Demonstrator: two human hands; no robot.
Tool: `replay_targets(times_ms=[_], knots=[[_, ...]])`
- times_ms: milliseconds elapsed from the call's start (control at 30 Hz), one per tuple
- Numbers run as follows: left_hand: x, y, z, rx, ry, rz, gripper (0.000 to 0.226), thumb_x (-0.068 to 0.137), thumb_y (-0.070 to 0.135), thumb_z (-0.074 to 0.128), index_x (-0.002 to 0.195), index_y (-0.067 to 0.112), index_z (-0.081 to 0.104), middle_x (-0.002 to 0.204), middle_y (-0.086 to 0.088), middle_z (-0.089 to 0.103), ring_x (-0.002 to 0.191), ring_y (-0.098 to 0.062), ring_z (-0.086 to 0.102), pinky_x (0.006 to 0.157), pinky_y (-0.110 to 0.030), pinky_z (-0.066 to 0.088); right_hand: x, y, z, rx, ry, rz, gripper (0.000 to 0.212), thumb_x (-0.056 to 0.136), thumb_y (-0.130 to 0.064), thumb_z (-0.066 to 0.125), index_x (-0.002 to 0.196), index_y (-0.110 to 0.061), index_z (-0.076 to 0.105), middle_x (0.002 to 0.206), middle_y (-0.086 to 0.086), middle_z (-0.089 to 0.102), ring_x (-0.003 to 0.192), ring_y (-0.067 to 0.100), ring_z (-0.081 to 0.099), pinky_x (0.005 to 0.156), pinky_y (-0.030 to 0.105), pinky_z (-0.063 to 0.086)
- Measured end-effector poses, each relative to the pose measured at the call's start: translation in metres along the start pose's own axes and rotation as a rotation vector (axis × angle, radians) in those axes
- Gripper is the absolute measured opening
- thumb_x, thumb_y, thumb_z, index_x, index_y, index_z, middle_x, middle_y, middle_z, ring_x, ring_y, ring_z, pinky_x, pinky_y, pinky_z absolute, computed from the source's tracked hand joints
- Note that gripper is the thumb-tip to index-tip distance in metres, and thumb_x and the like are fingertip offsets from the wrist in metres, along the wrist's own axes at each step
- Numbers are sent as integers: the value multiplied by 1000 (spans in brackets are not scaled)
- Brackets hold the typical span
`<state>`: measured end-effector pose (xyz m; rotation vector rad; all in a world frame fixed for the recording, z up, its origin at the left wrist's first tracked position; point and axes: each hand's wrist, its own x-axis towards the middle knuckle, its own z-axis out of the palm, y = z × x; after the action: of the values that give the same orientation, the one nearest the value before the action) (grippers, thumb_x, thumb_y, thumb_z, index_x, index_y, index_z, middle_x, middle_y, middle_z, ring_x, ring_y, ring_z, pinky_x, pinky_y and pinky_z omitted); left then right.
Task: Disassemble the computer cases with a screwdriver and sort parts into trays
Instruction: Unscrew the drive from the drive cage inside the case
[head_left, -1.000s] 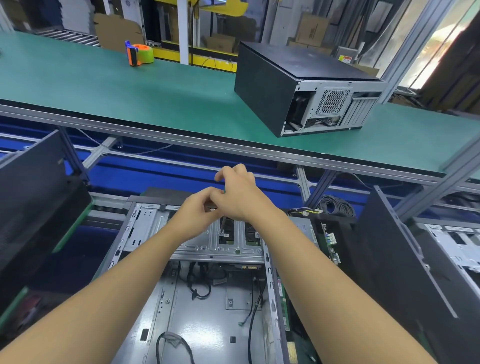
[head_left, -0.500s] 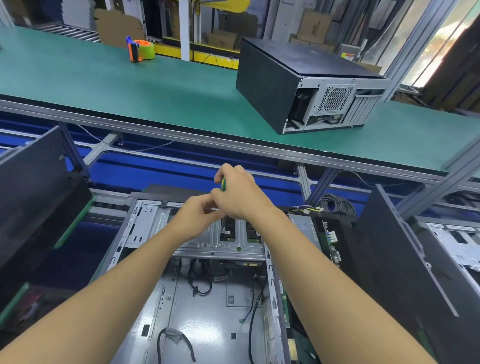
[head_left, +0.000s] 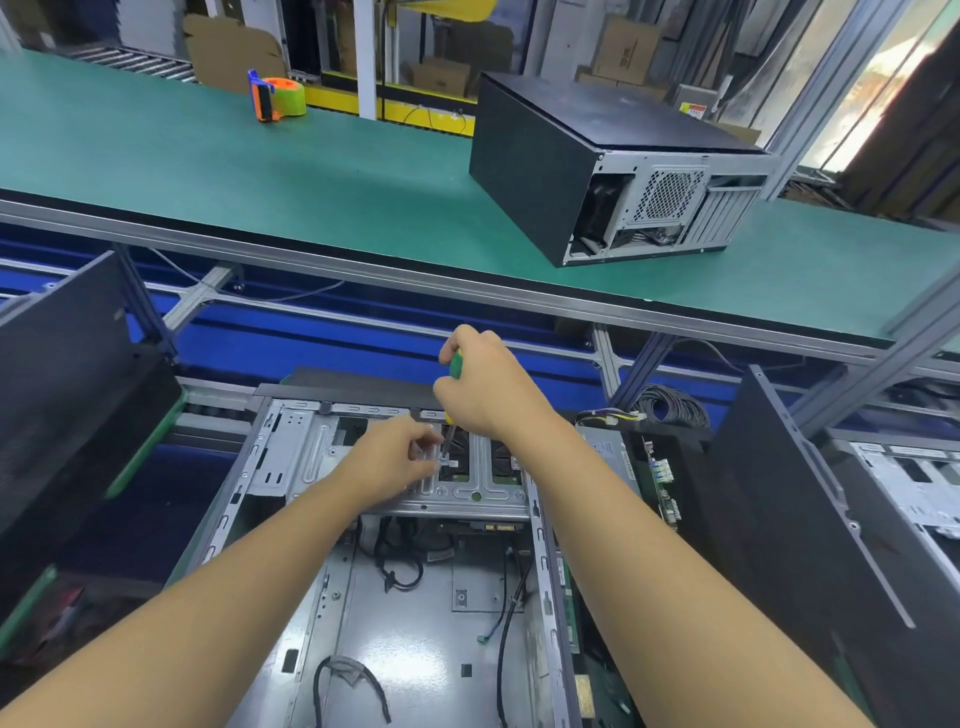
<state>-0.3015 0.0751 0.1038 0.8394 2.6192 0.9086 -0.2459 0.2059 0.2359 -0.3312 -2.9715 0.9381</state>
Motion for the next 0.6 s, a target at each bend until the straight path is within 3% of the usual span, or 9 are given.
replay_targets(times_ms=[100,200,267,433,600], knots=[[4,9,9,100,31,-11,22,87,31,75,105,18,73,92,3,56,85,-16,58,77,-28,45,-4,2,2,39,46,-39,14,98,-34,56,102,-22,50,104,-1,49,95,24,48,62,33,33],[6,14,13,149,66,-41,18,88,35,73,93,18,77,90,2,53,86,-20,62,75,-33,49,-7,7,2,45,90,-72,9,101,-18,54,110,-18,53,109,1,49,97,23,49,69,32,34],[5,15,15,161,89,-52,18,89,37,72,91,20,78,95,1,58,84,-19,62,73,-34,50,-11,10,1,46,77,-75,21,98,-7,50,115,-18,51,115,0,46,95,23,52,71,34,39],[4,13,21,179,174,-25,18,89,39,71,85,22,76,88,6,59,81,-15,60,70,-33,49,-25,18,-4,107,121,-71,30,90,-1,50,114,-19,53,115,-5,45,95,19,51,77,33,42],[3,18,25,78,207,9,9,90,28,72,89,19,71,78,10,64,74,-10,58,64,-25,40,-44,37,-20,188,340,6,10,93,-13,60,99,-20,59,104,-3,55,89,17,49,66,23,37]])
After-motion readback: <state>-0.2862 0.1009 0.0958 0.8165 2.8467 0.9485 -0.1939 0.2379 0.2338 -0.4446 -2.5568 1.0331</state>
